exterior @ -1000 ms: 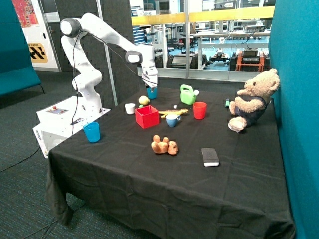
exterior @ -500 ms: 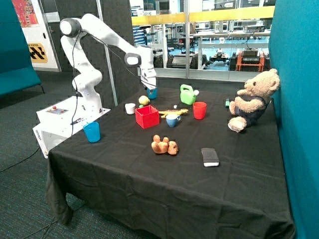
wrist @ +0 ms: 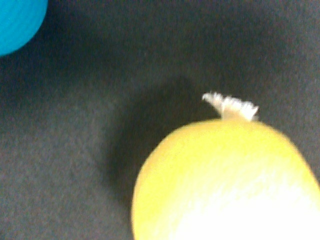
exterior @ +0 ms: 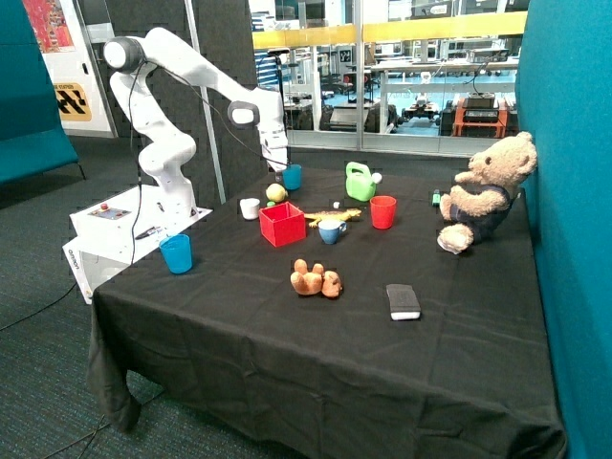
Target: Put the ball in the red pot
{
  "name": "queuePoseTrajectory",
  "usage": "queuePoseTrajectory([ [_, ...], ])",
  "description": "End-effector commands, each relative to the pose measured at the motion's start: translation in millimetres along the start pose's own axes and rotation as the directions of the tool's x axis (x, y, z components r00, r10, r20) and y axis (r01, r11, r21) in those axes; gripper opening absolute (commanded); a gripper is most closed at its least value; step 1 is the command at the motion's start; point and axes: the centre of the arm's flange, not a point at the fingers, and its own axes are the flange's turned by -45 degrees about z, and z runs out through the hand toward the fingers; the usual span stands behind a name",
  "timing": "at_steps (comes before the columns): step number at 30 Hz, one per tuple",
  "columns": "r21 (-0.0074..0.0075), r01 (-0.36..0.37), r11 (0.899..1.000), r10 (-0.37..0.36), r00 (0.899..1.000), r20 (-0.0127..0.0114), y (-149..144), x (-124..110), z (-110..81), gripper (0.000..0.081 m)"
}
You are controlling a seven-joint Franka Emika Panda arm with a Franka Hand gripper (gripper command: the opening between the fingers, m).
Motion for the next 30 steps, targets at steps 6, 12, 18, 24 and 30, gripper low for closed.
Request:
queuePoseTrajectory([
  [6, 0.0021, -0.024, 1.000, 0.024, 1.000, 0.0026, -10.3, -16.0, 7.0, 0.0803],
  [12, 0.0021, -0.037, 0.999, 0.037, 0.999, 0.0026, -8.4, -8.0, 18.5, 0.0802],
  [18, 0.0021, -0.044, 0.999, 0.044, 0.999, 0.0026, -6.9, 0.3, 27.2, 0.0798],
  [24, 0.0021, -0.055, 0.999, 0.055, 0.999, 0.0026, -3.7, 6.4, 32.9, 0.0804],
  [30, 0.0020, -0.061, 0.998, 0.061, 0.998, 0.0027, -0.8, 8.7, 36.3, 0.0804],
])
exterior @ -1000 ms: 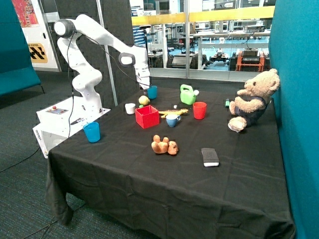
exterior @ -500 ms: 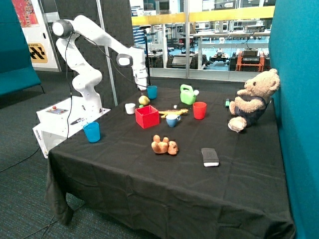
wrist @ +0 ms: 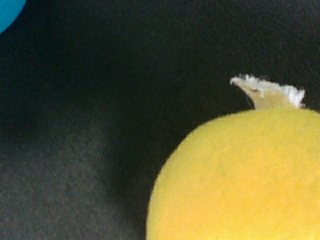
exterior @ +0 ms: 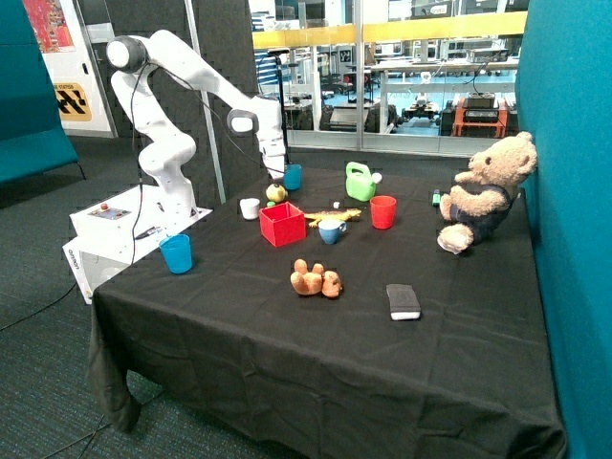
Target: Put the ball in the red pot
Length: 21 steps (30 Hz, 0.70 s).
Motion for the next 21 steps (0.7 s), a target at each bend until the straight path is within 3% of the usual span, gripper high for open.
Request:
queuePoseTrajectory([
  [1, -0.0020, -0.015, 1.000, 0.015, 1.000, 0.0072, 5.0, 8.4, 8.7, 0.0802],
  [21, -0.0024, -0.064, 0.998, 0.064, 0.998, 0.0071, 5.0, -5.1, 25.9, 0.0808],
])
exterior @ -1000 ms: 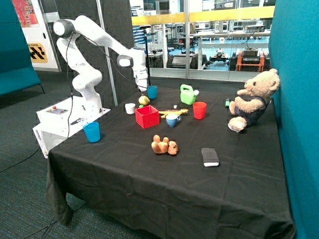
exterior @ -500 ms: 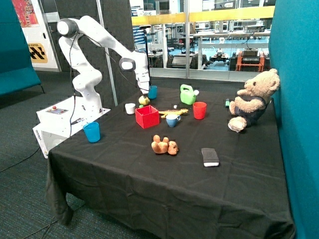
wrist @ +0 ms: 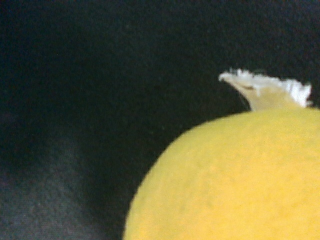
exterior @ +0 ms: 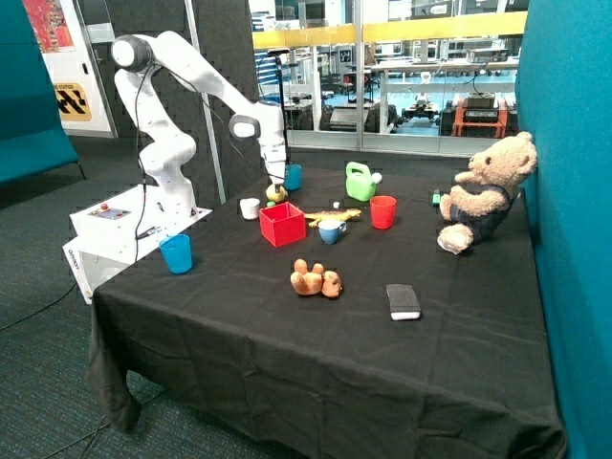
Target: Put the ball in the red pot
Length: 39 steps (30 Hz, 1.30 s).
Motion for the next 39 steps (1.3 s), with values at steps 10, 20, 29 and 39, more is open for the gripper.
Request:
queuePoseTrajectory([
  [10, -0.0051, -0.012, 1.000, 0.012, 1.000, -0.0025, -3.4, -1.0, 9.5, 0.0808],
  [20, -0.0051, -0.017, 1.000, 0.017, 1.000, -0.0025, -10.2, -1.8, 16.1, 0.0808],
  [29, -0.0050, -0.037, 0.999, 0.037, 0.999, -0.0026, -3.7, 0.1, 21.1, 0.0766],
  [39, -0.0050, -0.043, 0.999, 0.043, 0.999, -0.0027, 0.5, 3.6, 18.1, 0.0151],
])
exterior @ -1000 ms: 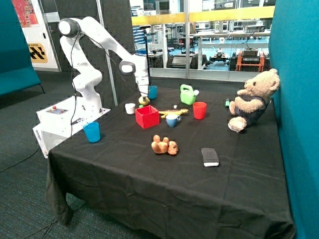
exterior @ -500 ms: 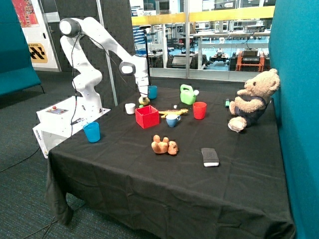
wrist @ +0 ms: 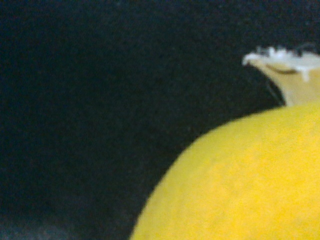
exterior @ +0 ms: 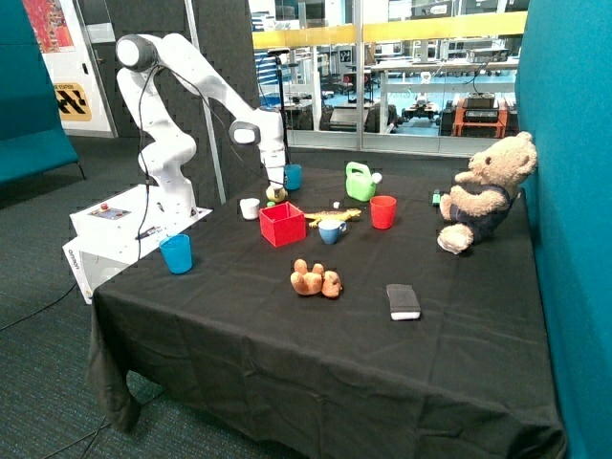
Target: Put the ball in the red pot
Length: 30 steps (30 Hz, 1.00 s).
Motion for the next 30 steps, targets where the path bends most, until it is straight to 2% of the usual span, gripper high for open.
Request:
queuePoseTrajectory([
  [1, 0.0025, -0.006, 1.000, 0.006, 1.000, 0.0028, 3.8, 3.9, -0.6, 0.0075],
  [3, 0.0026, -0.001, 1.000, 0.001, 1.000, 0.0028, 3.3, 3.8, -0.4, 0.0019],
  [5, 0.0026, 0.001, 1.000, -0.001, 1.000, 0.0028, 2.6, 3.7, -0.5, 0.0005],
  [24, 0.0026, 0.013, 1.000, -0.013, 1.000, 0.0028, 0.5, -4.5, 6.1, 0.0000],
  [30, 0.0026, 0.022, 1.000, -0.022, 1.000, 0.0028, -1.7, -6.9, -3.6, 0.0000],
])
